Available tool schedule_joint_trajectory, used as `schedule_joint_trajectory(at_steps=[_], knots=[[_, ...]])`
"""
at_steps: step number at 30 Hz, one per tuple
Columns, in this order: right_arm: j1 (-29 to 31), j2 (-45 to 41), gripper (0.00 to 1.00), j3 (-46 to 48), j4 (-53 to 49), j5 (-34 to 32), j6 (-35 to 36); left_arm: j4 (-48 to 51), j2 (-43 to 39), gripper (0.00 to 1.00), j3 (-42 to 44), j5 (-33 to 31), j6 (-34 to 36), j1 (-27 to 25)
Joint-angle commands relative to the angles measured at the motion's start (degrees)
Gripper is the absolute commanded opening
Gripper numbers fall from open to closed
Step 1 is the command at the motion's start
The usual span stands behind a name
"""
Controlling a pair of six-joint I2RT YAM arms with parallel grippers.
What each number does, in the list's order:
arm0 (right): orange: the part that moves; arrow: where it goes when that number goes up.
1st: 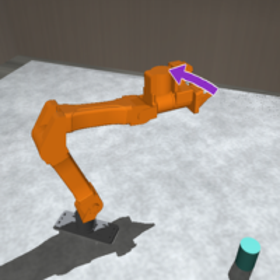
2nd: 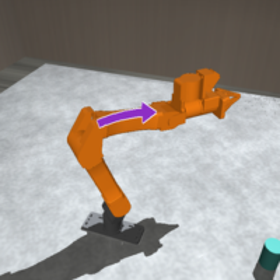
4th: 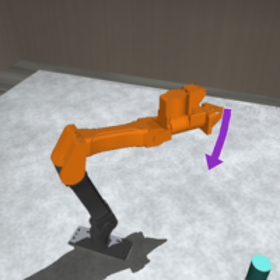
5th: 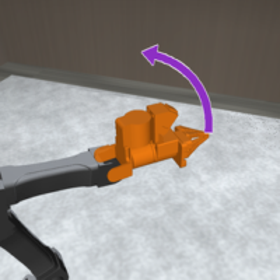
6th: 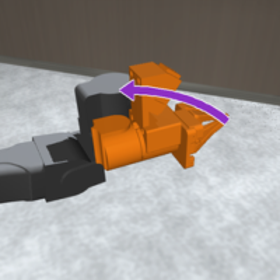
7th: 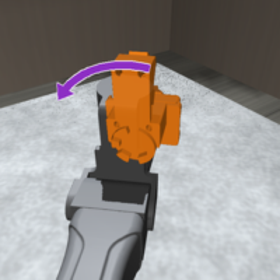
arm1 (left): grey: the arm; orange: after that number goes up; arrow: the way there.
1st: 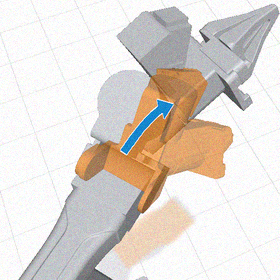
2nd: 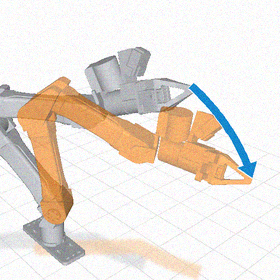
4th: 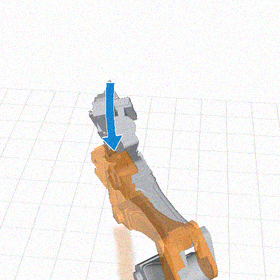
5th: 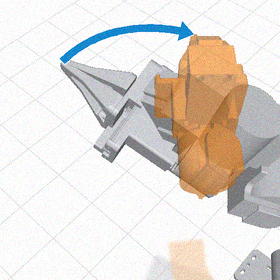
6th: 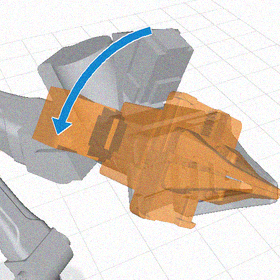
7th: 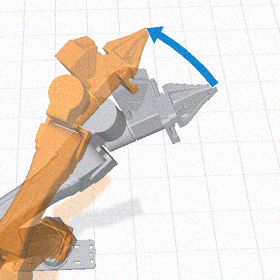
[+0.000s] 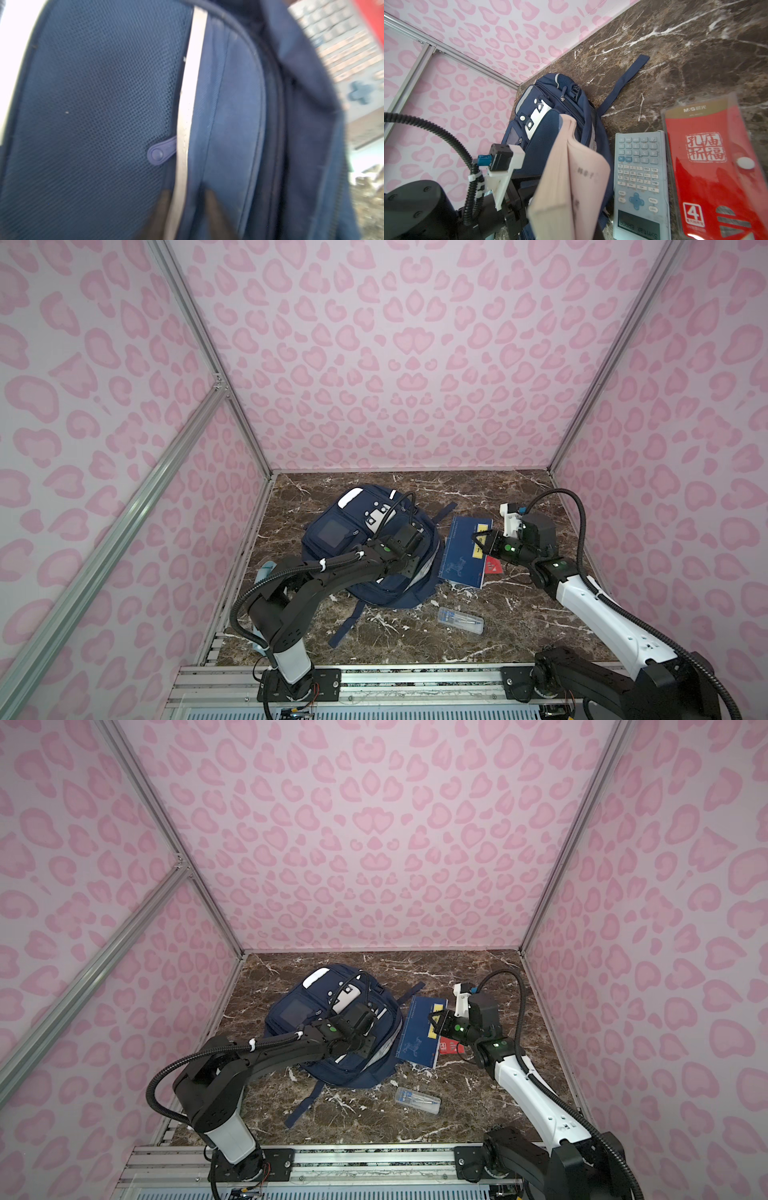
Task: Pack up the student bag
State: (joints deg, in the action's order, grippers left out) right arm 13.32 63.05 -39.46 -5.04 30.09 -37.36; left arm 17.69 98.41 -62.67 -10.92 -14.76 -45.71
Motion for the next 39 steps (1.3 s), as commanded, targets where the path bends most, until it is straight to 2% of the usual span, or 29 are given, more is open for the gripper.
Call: schedule_joint_trajectory(at_steps=[1,4,8,12,13,16,18,21,29,31,32,34,35,37,39], knots=[[1.16,-0.12,0.0,1.45,4.52,1.03,-1.71,0.1,-2.21,0.04,-1.43,0.9,0.24,1.77],[4.11,-0.67,0.0,2.84,7.29,-0.93,-4.58,1.59,-5.44,0.04,-2.99,2.04,-0.09,4.33],[8.32,-1.37,0.0,7.85,17.68,-4.45,-14.62,2.05,-10.94,0.04,-4.21,4.41,-0.94,6.28],[11.28,0.7,0.0,8.03,21.19,-6.76,-20.77,3.87,-14.39,0.04,-5.78,6.03,-2.57,7.98],[12.01,2.15,0.0,8.46,24.82,-6.1,-23.52,3.71,-15.33,0.04,-5.88,7.21,-2.8,8.46],[15.44,8.38,0.0,9.28,37.55,-6.12,-30.33,3.52,-17.2,0.04,-6.09,9.33,-3.24,9.39],[17.02,14.09,0.0,6.18,38.77,-6.79,-30.57,3.39,-18.5,0.04,-5.97,9.29,-3.79,9.82],[18.73,24.13,0.0,2.54,46.44,-8.91,-33.2,2.3,-20.09,0.04,-6.2,12.76,-4.64,11.31],[25.53,48.02,0.0,-12.61,61.75,-16.32,-40.02,2.41,-20.81,0.04,-8.04,15.68,-5.36,14.48],[26.41,52.36,0.01,-16.66,61.18,-18.28,-40.78,2.34,-20.39,0.04,-8.12,16.82,-5.43,14.51],[26.94,54.76,0.13,-19.1,59.59,-19.33,-40.71,2.4,-20.21,0.04,-8.18,16.73,-5.45,14.45],[27.54,59.17,0.46,-23.36,60.48,-19.05,-40.73,2.32,-19.94,0.04,-8.21,16.55,-5.53,14.68],[27.63,60.5,0.55,-25.67,58.11,-18.09,-40.66,2.17,-19.86,0.04,-8.09,16.09,-5.64,14.89],[27.73,60.7,0.64,-26.31,55.86,-16.26,-40.06,2.04,-19.51,0.04,-7.91,14.83,-6.87,15.26],[27.49,57.51,0.7,-21.91,54.89,-15.67,-38.44,1.49,-19.08,0.04,-7.5,14.86,-7.85,15.39]])
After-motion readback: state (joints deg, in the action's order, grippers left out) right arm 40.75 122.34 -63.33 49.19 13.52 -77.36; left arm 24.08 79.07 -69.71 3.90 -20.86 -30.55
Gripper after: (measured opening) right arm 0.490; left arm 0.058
